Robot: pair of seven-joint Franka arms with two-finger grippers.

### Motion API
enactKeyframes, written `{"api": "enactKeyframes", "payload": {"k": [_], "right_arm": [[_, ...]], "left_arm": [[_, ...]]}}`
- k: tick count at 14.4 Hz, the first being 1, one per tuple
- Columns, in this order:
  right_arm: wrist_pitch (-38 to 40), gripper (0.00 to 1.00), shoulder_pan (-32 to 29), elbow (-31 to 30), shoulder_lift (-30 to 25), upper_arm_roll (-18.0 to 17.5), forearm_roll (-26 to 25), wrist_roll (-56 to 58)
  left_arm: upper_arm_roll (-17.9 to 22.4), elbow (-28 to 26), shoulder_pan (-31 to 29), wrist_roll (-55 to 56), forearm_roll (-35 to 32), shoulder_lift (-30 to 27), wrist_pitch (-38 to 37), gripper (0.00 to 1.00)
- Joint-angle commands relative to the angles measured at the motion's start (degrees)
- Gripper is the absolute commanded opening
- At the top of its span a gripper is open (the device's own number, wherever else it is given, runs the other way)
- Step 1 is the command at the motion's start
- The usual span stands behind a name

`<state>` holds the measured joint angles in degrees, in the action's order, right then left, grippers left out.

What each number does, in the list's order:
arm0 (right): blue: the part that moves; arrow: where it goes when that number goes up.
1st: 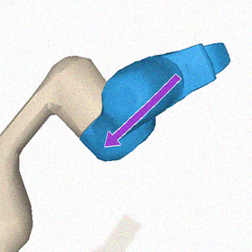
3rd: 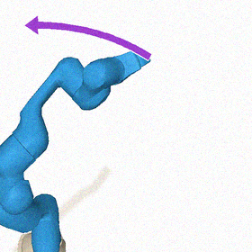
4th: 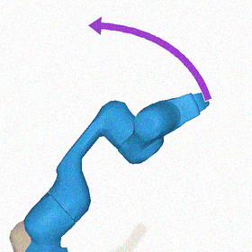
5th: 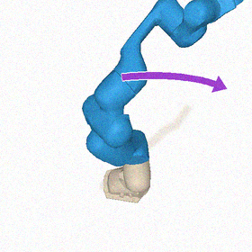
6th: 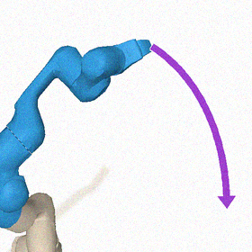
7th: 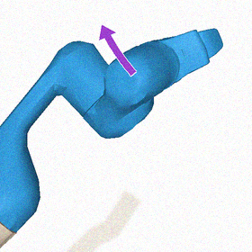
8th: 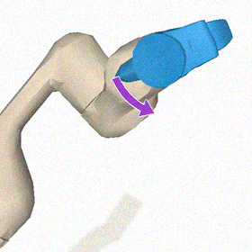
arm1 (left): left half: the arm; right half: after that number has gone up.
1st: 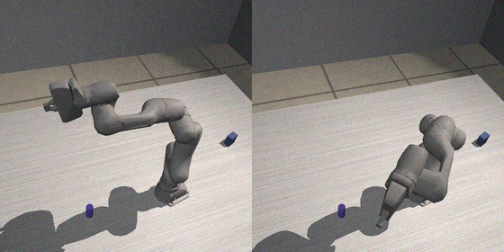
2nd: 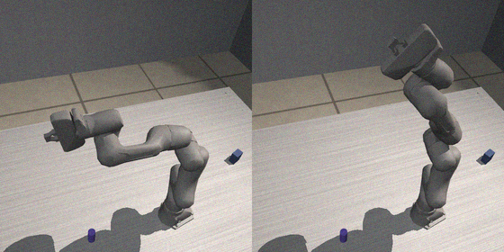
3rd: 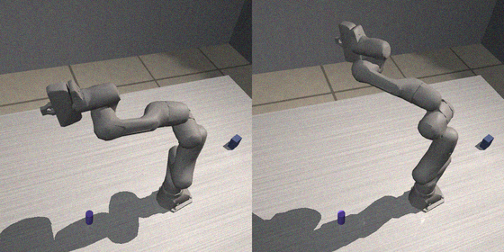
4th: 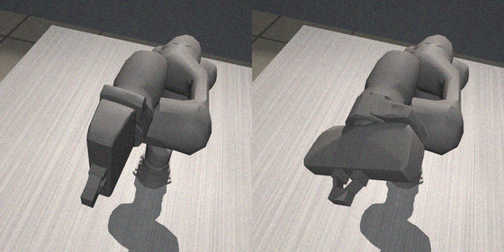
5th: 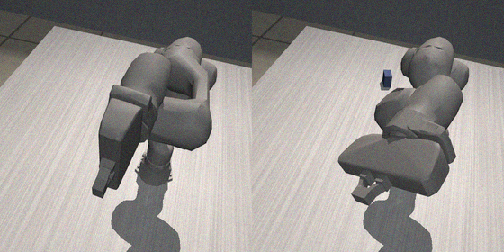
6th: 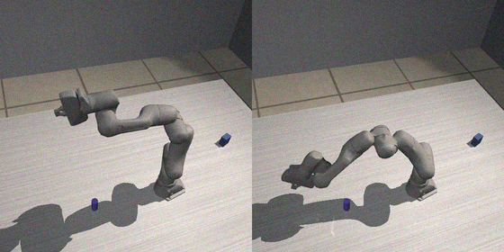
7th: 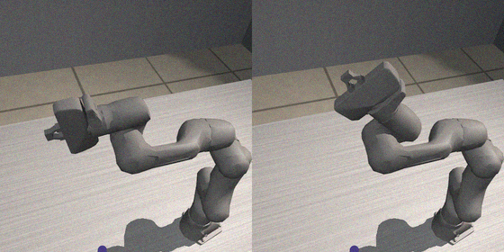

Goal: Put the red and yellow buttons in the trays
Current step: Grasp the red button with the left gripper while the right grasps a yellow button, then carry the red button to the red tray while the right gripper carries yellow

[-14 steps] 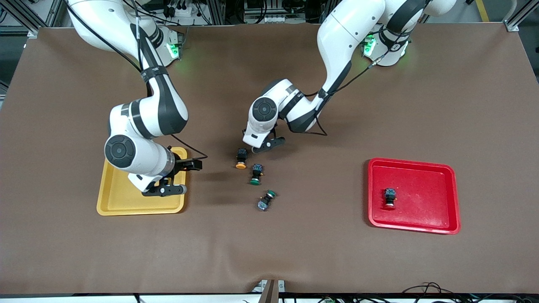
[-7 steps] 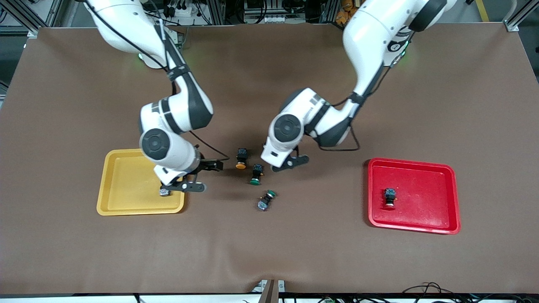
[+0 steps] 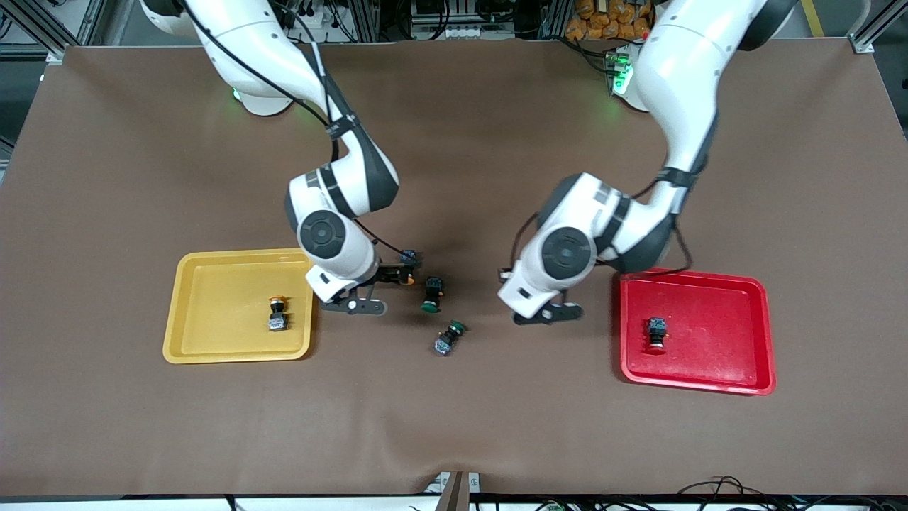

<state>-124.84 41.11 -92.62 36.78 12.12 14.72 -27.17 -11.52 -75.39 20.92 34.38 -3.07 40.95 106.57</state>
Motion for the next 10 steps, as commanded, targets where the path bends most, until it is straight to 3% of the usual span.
{"api": "enactKeyframes", "payload": {"k": [1,10], "right_arm": [[-0.9,1.0,1.8,0.2,1.2,0.6,0.6,-0.5],[-4.1,1.0,5.9,0.0,6.5,0.6,0.7,-0.7]], "left_arm": [[-0.4,-0.6,-4.4,-8.1,-3.6,-1.1,-1.0,0.03],[-0.4,-1.3,-20.8,-33.8,-4.7,1.2,0.1,0.03]]}}
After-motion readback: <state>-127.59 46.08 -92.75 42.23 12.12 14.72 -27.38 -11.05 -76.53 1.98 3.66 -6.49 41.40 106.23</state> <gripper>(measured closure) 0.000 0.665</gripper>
